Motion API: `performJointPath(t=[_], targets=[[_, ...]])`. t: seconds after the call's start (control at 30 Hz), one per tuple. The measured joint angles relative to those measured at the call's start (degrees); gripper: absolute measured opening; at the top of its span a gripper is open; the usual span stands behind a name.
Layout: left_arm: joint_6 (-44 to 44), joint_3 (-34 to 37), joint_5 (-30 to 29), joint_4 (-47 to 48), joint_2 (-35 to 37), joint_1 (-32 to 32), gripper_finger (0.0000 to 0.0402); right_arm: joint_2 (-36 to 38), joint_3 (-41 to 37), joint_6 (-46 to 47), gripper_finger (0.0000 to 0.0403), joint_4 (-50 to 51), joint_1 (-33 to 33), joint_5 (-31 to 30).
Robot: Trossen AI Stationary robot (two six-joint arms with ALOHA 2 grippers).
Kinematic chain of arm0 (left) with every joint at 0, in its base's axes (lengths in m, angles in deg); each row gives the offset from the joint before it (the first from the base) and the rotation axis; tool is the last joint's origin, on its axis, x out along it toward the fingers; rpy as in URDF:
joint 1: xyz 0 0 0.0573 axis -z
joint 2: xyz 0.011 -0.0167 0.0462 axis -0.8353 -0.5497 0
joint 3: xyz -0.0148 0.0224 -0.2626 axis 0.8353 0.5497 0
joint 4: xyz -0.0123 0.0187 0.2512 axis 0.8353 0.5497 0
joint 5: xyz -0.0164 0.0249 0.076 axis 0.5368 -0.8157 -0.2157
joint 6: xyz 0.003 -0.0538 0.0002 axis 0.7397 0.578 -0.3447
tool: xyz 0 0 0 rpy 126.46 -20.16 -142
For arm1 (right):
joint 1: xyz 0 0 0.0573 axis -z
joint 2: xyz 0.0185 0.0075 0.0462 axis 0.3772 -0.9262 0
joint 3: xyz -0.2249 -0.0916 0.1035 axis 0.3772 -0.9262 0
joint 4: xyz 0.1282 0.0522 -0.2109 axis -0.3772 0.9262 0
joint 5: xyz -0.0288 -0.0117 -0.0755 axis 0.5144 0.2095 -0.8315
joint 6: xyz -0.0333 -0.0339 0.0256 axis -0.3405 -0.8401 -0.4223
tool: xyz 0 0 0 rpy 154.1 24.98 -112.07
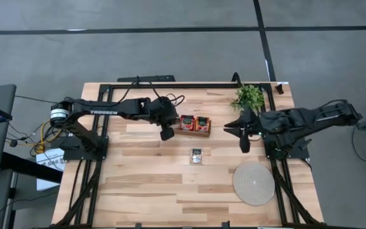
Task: Pick & Place Tea
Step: Put the brown tea bag into the left section of the wooden organizer
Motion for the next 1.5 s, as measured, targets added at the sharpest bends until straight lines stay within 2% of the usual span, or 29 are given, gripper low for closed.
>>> performJointPath(t=[0.13, 0.27, 0.37, 0.53, 0.73, 1.03, 1.23, 1.5], targets=[[-1.9, 0.9, 1.8, -1.9, 0.0, -2.4, 0.0, 4.1, -5.2, 1.6, 0.0072, -7.0, 0.0, 2.9], [-3.3, 2.1, 3.1, -4.6, 0.0, -5.4, 0.0, 6.1, -8.2, 2.6, 0.0072, -10.7, 0.0, 3.4], [-3.6, 4.0, 6.2, -7.5, 0.0, -7.7, 0.0, 7.0, -9.4, 2.8, 0.0072, -13.2, 0.0, 3.5], [-3.7, 7.9, 10.9, -13.2, 0.0, -9.9, 0.0, 7.2, -9.6, 2.8, 0.0072, -13.6, 0.0, 3.7], [-6.6, 8.7, 13.7, -11.6, 0.0, -11.5, 0.0, 7.2, -9.6, 3.7, 0.0072, -13.7, 0.0, 3.2], [-10.0, 8.7, 15.7, -11.1, 0.0, -13.8, 0.0, 7.2, -9.6, 6.2, 0.0072, -13.7, 1.5, 3.1], [-10.1, 8.7, 18.1, -11.0, 0.0, -14.8, 0.0, 7.2, -9.5, 6.2, 0.0072, -13.8, 1.7, 3.1], [-9.5, 8.7, 18.5, -11.5, -0.3, -14.8, 0.0, 7.2, -9.5, 6.2, 0.0072, -13.8, 1.7, 3.1]])
